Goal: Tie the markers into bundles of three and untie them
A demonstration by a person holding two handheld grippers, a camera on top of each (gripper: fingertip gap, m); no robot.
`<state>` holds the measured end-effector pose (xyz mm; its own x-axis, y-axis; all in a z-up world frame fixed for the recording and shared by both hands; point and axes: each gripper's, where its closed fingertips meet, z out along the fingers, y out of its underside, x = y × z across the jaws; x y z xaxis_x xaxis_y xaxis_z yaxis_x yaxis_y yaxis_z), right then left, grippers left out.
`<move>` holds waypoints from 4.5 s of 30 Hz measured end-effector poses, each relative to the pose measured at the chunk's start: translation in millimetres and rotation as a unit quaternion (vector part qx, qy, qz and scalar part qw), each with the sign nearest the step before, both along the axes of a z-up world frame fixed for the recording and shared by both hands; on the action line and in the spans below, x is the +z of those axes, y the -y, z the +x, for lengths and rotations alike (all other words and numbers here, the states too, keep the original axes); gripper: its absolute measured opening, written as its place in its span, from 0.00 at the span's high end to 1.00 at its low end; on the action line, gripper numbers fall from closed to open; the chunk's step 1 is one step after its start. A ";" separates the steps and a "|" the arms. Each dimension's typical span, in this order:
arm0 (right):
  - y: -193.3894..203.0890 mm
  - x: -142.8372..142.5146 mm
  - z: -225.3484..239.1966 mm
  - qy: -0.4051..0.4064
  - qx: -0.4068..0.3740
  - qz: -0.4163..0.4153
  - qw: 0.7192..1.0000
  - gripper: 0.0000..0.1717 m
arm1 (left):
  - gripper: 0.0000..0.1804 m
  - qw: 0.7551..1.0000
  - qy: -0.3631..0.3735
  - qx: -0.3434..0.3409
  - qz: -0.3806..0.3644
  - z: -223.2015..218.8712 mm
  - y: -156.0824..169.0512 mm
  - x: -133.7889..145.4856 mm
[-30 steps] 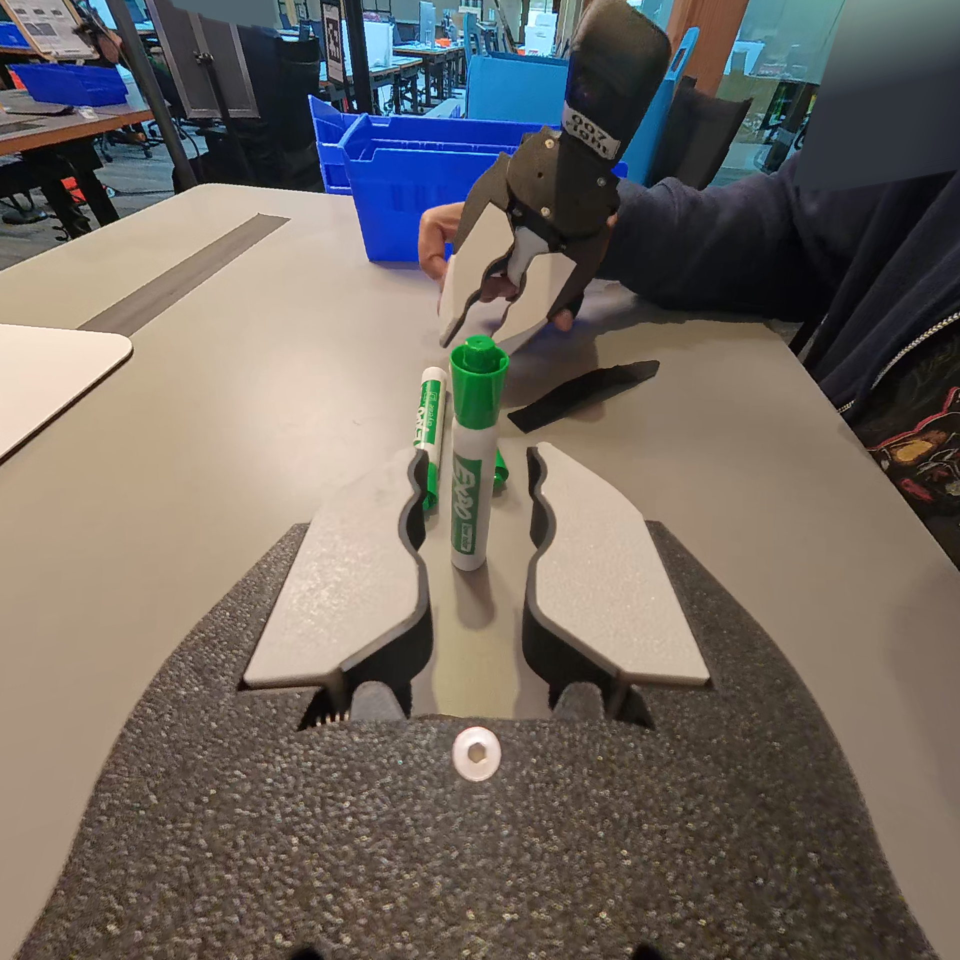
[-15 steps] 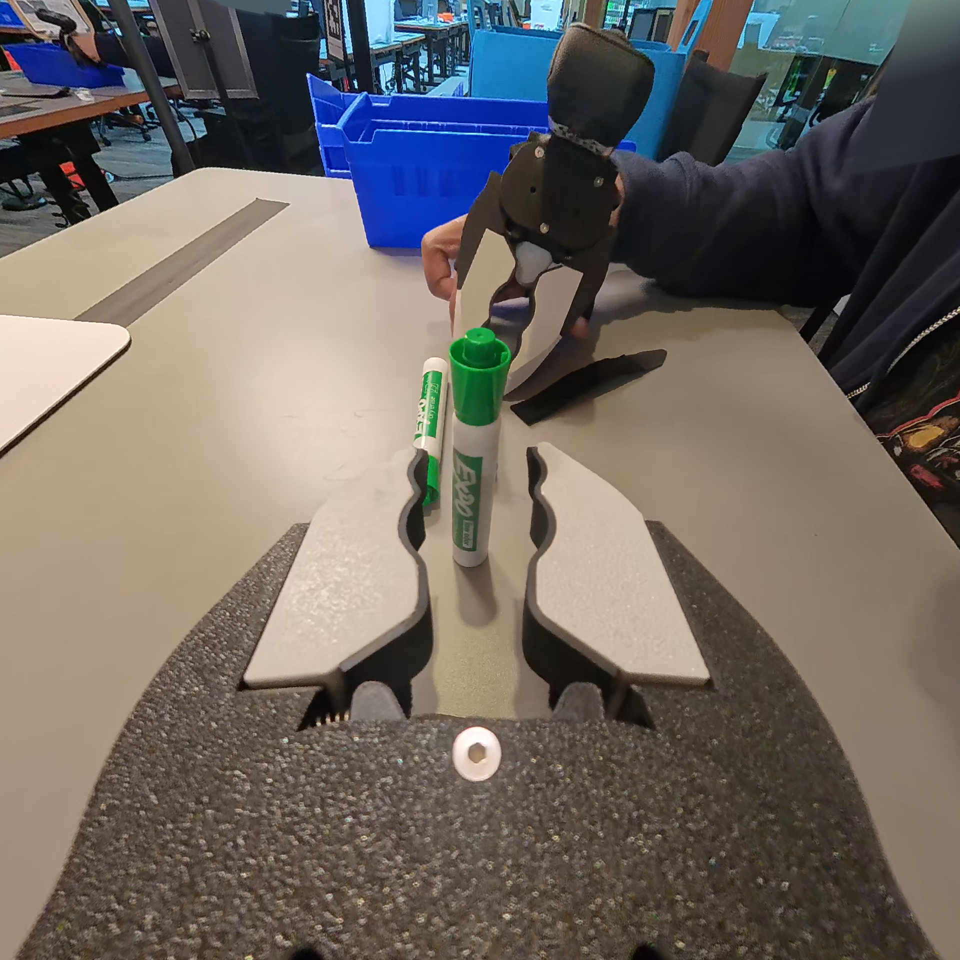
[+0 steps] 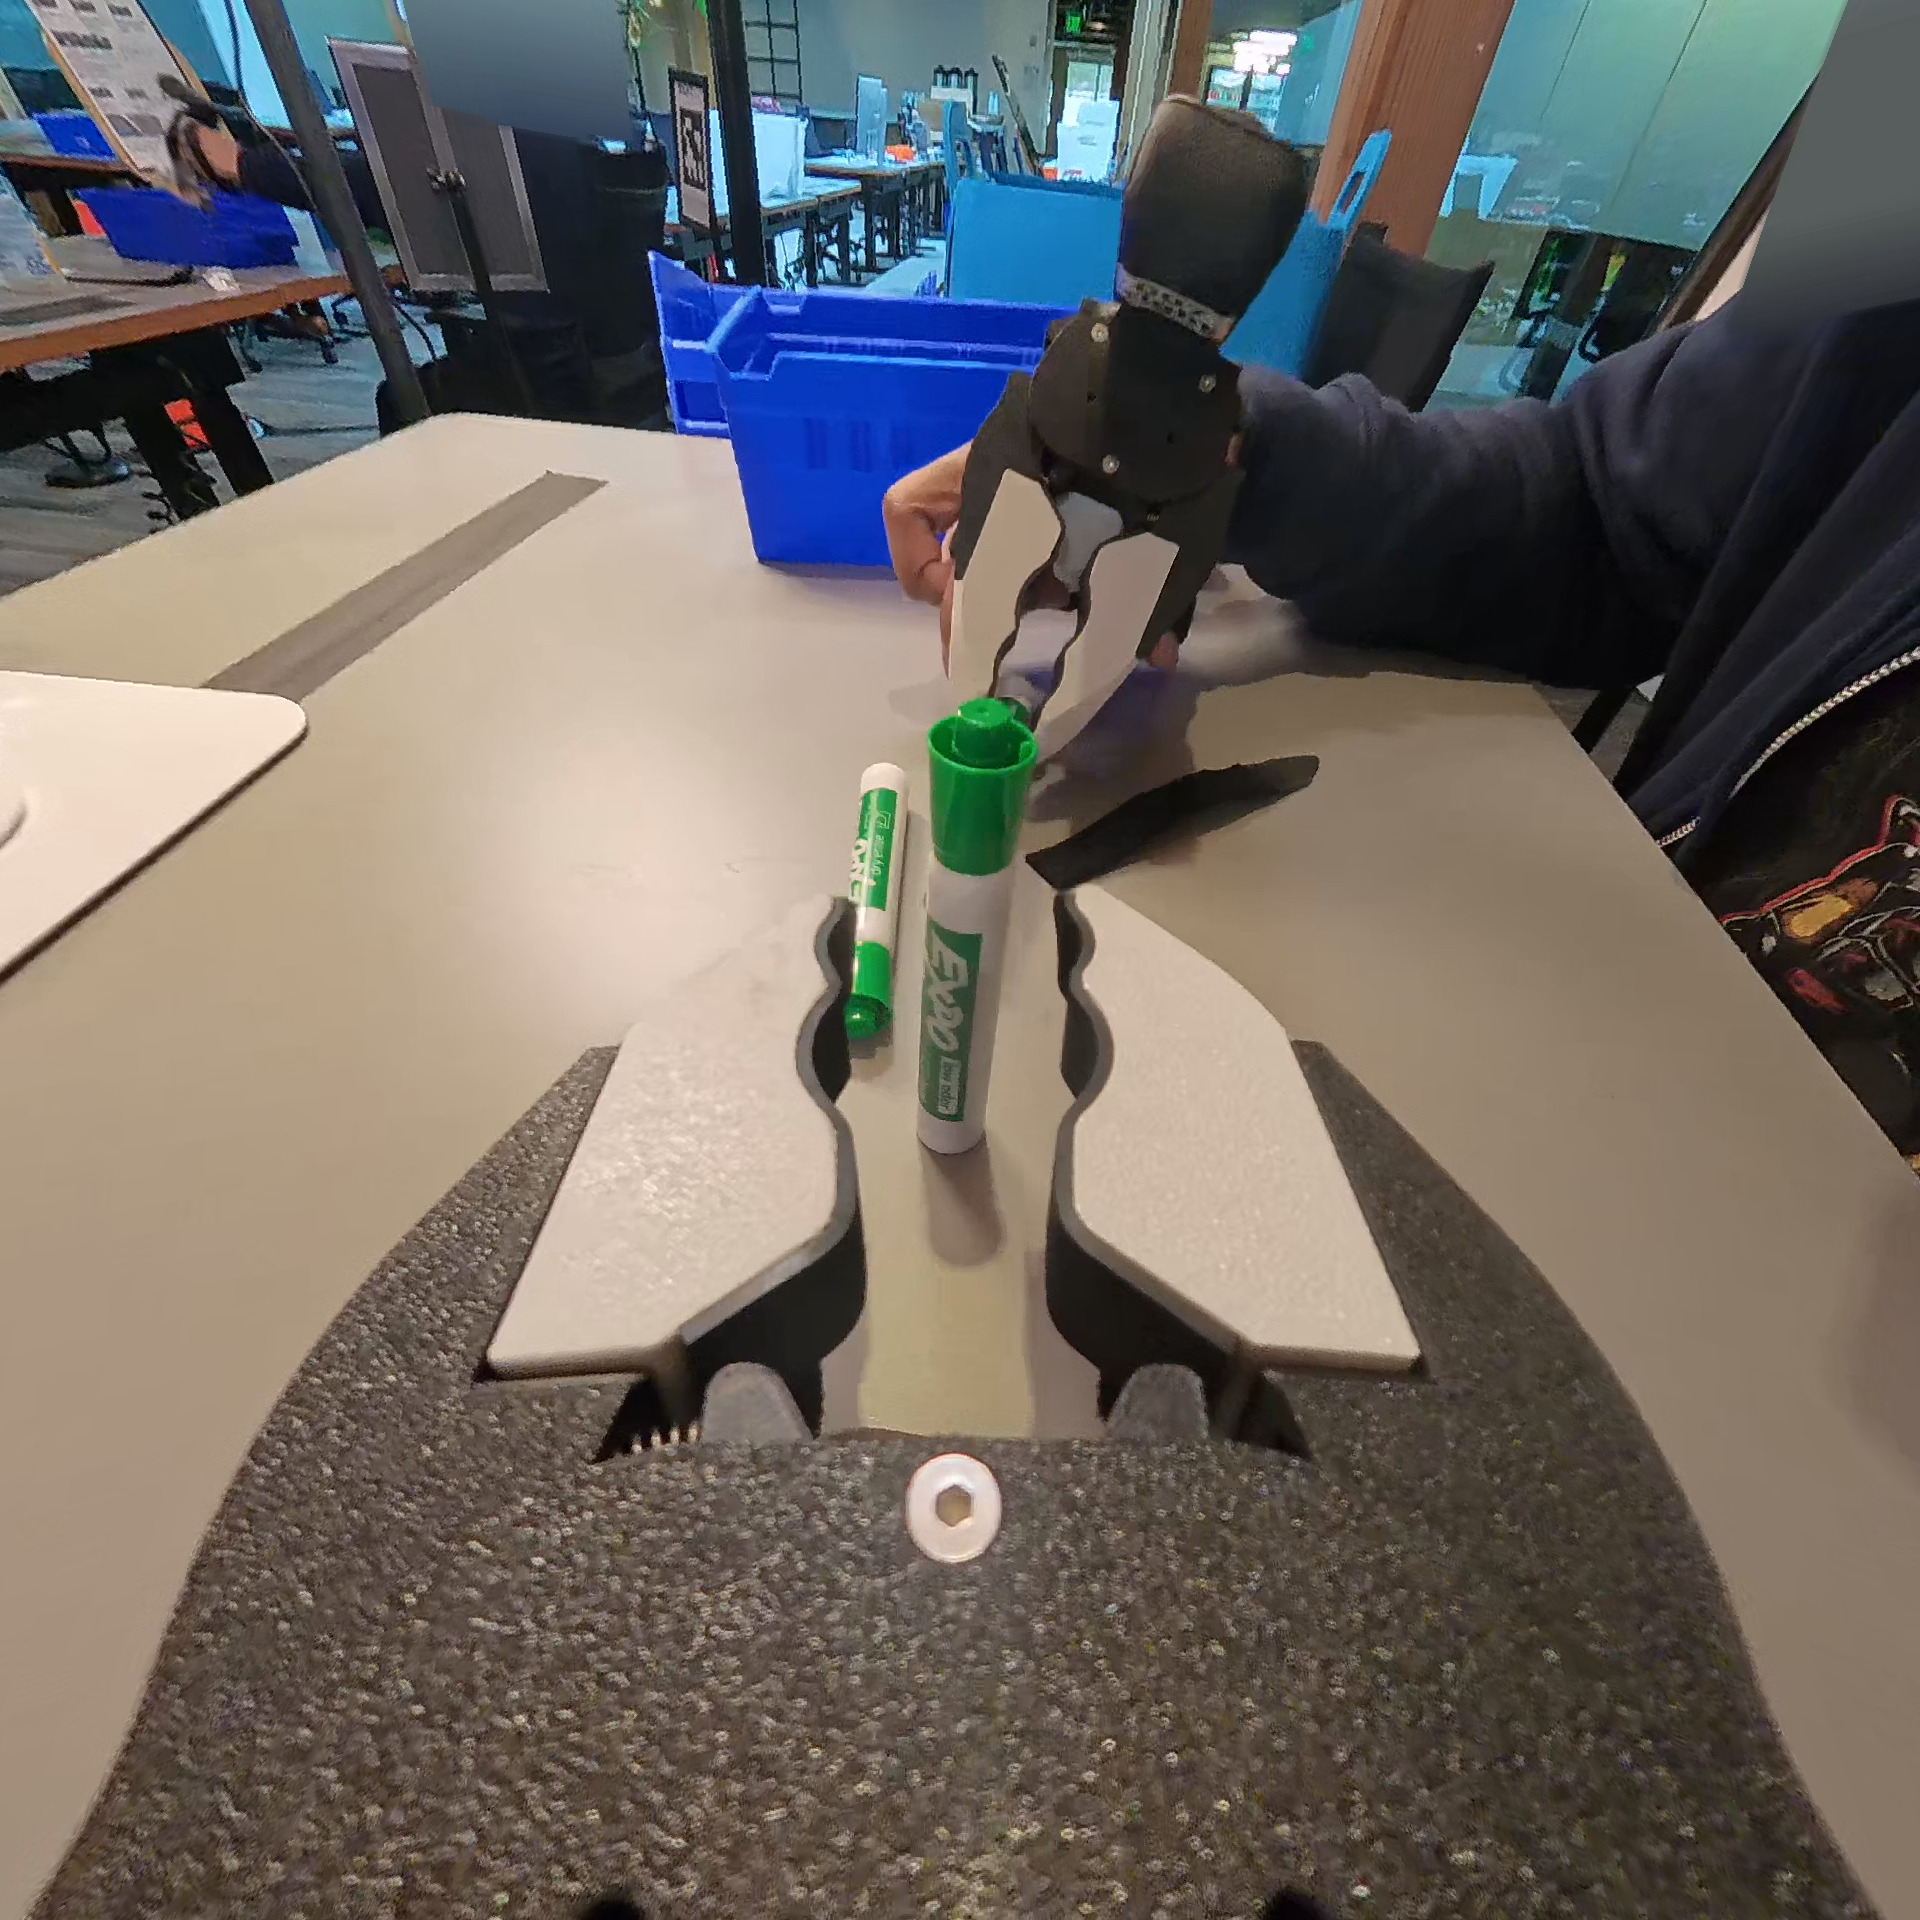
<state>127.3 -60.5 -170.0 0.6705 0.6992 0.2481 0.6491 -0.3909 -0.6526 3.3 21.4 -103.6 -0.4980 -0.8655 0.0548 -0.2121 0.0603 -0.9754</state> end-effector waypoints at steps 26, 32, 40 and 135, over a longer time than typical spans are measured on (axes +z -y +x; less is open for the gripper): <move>-30.8 7.1 -73.4 0.040 0.029 0.019 0.999 0.77 | 0.80 0.989 0.120 0.083 0.029 7.3 -5.8 50.4; -36.7 -9.5 -70.9 0.077 0.051 -0.070 0.993 0.76 | 0.80 0.990 0.112 0.087 0.022 9.5 -10.4 43.4; -30.2 -18.7 -76.1 0.094 0.066 -0.106 0.988 0.89 | 0.80 0.992 0.108 0.059 0.016 5.3 -5.3 42.0; -43.3 37.9 -116.6 -0.145 -0.050 0.138 0.978 0.89 | 0.89 0.988 0.009 0.069 0.136 28.7 66.4 9.3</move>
<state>10.7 -17.2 -132.0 0.8025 0.5595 0.2073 0.3885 -0.2262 -0.8932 32.0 -45.0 -94.3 -0.3729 -0.9067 -0.1973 -0.2191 0.2927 -0.9308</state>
